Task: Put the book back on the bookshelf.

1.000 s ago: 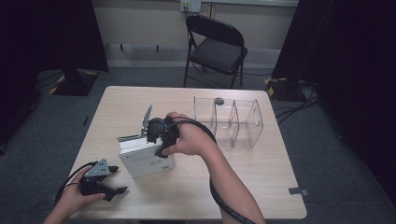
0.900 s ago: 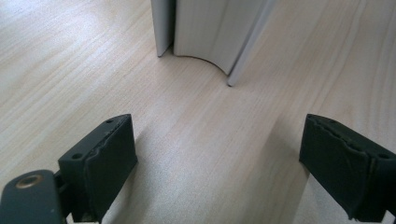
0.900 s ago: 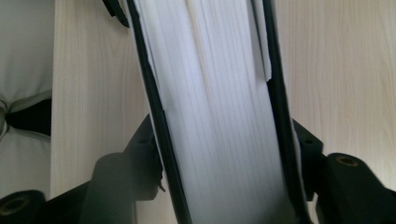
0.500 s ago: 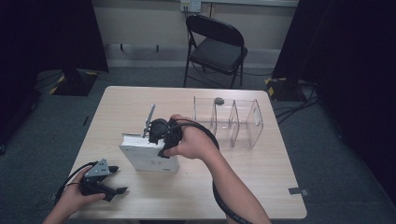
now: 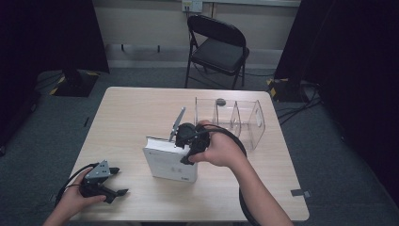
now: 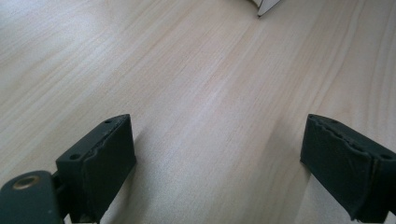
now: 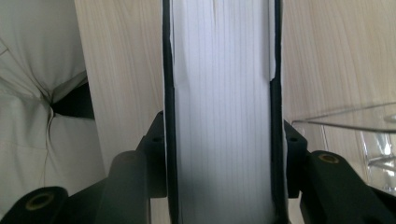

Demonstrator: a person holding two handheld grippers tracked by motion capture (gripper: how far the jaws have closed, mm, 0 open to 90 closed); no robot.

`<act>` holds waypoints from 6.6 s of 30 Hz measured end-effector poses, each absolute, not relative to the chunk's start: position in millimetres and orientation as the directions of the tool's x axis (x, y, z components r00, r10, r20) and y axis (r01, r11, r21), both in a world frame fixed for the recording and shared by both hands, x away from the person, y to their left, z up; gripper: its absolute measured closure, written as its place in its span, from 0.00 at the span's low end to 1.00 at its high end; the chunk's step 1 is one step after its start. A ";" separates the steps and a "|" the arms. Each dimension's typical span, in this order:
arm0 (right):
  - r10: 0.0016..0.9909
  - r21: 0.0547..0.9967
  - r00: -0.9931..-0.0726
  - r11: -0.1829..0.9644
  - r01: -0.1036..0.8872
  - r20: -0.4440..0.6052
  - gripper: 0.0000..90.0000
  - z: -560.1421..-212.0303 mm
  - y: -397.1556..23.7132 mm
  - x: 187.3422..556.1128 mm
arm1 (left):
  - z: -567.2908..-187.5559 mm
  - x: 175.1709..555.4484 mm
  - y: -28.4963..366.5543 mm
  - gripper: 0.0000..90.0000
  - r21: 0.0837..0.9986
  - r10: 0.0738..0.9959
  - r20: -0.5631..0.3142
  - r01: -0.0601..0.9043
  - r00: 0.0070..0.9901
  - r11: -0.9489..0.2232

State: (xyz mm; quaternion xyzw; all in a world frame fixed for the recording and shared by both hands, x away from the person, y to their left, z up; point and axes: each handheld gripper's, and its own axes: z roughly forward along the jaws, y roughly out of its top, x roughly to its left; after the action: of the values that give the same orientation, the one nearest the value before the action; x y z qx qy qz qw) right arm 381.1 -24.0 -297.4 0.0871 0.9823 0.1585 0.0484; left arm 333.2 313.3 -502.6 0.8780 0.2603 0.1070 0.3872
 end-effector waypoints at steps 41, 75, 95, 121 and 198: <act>0.215 0.297 -0.975 0.936 0.191 -0.050 0.36 -332.0 3.2 401.1 | -502.7 333.9 312.1 0.08 0.731 0.538 -0.007 0.371 0.843 -0.572; 0.305 0.238 -0.952 0.928 0.287 -0.042 0.56 -320.4 -2.9 385.5 | -503.1 334.3 310.7 0.04 0.726 0.529 -0.011 0.371 0.849 -0.579; 0.335 0.242 -0.942 0.916 0.319 -0.028 0.57 -321.3 -6.9 389.0 | -503.2 333.9 310.2 0.04 0.727 0.532 -0.013 0.373 0.847 -0.576; 0.433 0.268 -0.901 0.868 0.419 0.005 0.58 -295.8 -49.8 382.7 | -503.1 334.1 310.0 0.03 0.725 0.529 -0.011 0.371 0.849 -0.580; 0.726 0.214 -0.687 0.670 0.711 0.010 0.58 -273.4 -211.9 367.4 | -503.5 335.3 308.4 0.00 0.719 0.515 -0.015 0.367 0.857 -0.590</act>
State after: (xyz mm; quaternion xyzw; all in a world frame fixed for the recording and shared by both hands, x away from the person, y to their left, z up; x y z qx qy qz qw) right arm 367.4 -211.9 -273.4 0.3936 0.9129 0.1007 0.0379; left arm 335.3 308.4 -503.5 0.8861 0.2490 0.0981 0.3784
